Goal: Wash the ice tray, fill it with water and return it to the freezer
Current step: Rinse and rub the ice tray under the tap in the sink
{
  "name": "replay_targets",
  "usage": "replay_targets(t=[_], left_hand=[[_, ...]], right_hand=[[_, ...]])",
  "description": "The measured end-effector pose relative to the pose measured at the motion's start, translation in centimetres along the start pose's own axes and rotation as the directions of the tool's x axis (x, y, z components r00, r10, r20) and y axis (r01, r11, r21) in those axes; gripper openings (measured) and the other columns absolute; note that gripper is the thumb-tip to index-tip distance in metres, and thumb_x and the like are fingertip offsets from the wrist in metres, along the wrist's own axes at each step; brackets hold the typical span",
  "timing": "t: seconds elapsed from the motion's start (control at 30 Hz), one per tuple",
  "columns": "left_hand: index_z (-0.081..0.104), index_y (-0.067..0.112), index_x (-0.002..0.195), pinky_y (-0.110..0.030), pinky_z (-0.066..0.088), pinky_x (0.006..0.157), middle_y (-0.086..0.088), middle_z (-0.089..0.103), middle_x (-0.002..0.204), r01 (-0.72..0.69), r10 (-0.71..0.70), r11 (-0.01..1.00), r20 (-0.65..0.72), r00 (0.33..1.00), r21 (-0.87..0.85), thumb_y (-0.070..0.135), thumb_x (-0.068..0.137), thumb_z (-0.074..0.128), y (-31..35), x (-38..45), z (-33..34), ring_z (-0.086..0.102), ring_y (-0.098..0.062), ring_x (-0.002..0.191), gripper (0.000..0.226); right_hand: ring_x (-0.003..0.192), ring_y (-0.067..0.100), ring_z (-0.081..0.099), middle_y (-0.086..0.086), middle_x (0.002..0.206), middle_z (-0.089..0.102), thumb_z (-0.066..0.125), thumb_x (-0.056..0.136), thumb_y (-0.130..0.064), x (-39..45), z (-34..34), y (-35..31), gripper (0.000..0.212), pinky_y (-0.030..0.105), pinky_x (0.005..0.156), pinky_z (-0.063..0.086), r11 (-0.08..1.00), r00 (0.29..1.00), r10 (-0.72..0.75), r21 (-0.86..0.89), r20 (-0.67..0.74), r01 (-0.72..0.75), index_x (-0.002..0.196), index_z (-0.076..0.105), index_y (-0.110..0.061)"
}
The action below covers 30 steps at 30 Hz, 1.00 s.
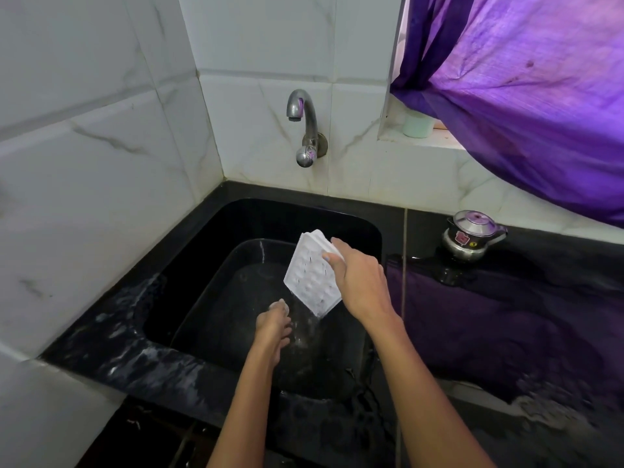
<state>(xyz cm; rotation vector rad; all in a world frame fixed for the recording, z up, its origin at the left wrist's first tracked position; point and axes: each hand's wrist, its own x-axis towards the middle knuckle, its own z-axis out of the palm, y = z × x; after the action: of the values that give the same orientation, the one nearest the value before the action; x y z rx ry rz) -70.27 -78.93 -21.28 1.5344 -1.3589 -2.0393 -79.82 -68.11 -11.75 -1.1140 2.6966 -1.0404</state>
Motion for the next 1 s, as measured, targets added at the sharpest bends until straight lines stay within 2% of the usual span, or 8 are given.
replay_targets(t=[0.13,0.3,0.47,0.53,0.63,0.77,0.87,1.0], left_hand=[[0.053,0.007,0.125,-0.036,0.044,0.083,-0.011,0.059,0.114,-0.014,0.013,0.999,0.027,1.0,0.033,0.037,0.097,0.045,0.5,0.2,0.0,0.057,-0.026,0.105,0.042],[0.055,0.011,0.117,-0.035,0.043,0.083,-0.004,0.057,0.106,-0.054,0.054,0.998,0.039,0.998,0.013,0.039,0.097,0.046,1.1,0.5,-0.1,0.054,-0.019,0.098,0.036],[0.057,0.017,0.093,-0.032,0.042,0.074,-0.003,0.056,0.102,-0.06,0.062,0.997,0.05,0.997,-0.041,0.037,0.097,0.046,1.3,0.7,0.2,0.053,-0.014,0.085,0.023],[0.057,0.016,0.107,-0.034,0.042,0.082,-0.004,0.057,0.106,-0.06,0.062,0.997,0.063,0.996,-0.04,0.04,0.097,0.044,1.1,0.8,0.2,0.054,-0.017,0.095,0.029],[0.054,0.015,0.109,-0.034,0.042,0.079,-0.002,0.055,0.099,-0.051,0.054,0.998,0.059,0.997,-0.047,0.042,0.097,0.042,0.5,1.4,0.3,0.052,-0.015,0.087,0.031],[0.055,0.011,0.12,-0.036,0.041,0.088,-0.003,0.054,0.102,-0.023,0.025,0.998,0.047,0.999,-0.056,0.036,0.098,0.041,-0.1,1.3,0.6,0.051,-0.018,0.095,0.036],[0.053,0.004,0.126,-0.036,0.04,0.09,-0.006,0.054,0.104,0.0,0.001,0.999,0.027,1.0,-0.048,0.034,0.098,0.042,-0.3,1.2,1.0,0.049,-0.021,0.1,0.043],[0.049,0.007,0.133,-0.04,0.039,0.099,-0.015,0.052,0.131,0.0,0.001,0.999,0.022,1.0,-0.034,0.04,0.098,0.039,-0.5,1.1,1.7,0.049,-0.027,0.12,0.048]], right_hand=[[0.095,0.02,0.057,0.001,0.101,0.06,0.039,0.101,-0.035,-0.1,-0.3,-0.9,0.045,0.032,0.075,0.041,0.994,0.995,-0.095,-0.063,-0.008,0.094,0.144,0.039,-0.023],[0.11,0.02,0.055,0.002,0.125,0.058,0.041,0.101,-0.032,-0.1,-1.5,-2.0,0.046,0.035,0.083,0.045,0.974,0.98,-0.186,-0.145,-0.074,0.174,0.146,0.038,-0.021],[0.097,0.021,0.064,0.008,0.107,0.068,0.041,0.098,-0.034,-0.2,-0.6,-2.4,0.046,0.03,0.071,0.055,0.954,0.869,-0.295,-0.166,-0.397,0.248,0.132,0.056,-0.006],[0.098,0.021,0.064,0.009,0.108,0.067,0.037,0.098,-0.036,-0.3,0.4,-2.0,0.049,0.03,0.074,0.055,0.953,0.892,-0.295,-0.168,-0.342,0.251,0.132,0.055,-0.006],[0.105,0.024,0.061,0.009,0.116,0.064,0.041,0.098,-0.034,-0.8,2.1,-0.9,0.046,0.04,0.077,0.056,0.969,0.973,-0.193,-0.183,-0.128,0.169,0.137,0.05,-0.011],[0.095,0.021,0.065,0.006,0.104,0.068,0.035,0.099,-0.036,-2.3,3.3,0.2,0.046,0.032,0.068,0.057,0.983,0.952,-0.172,-0.114,-0.253,0.147,0.127,0.059,-0.007],[0.094,0.021,0.065,0.005,0.103,0.068,0.037,0.096,-0.035,-2.4,3.5,0.9,0.046,0.036,0.063,0.06,0.976,0.954,-0.198,-0.138,-0.224,0.17,0.125,0.06,-0.008],[0.094,0.019,0.065,0.005,0.102,0.068,0.042,0.098,-0.03,-3.2,3.2,2.1,0.041,0.028,0.069,0.058,0.975,0.922,-0.219,-0.115,-0.321,0.191,0.125,0.061,-0.006]])
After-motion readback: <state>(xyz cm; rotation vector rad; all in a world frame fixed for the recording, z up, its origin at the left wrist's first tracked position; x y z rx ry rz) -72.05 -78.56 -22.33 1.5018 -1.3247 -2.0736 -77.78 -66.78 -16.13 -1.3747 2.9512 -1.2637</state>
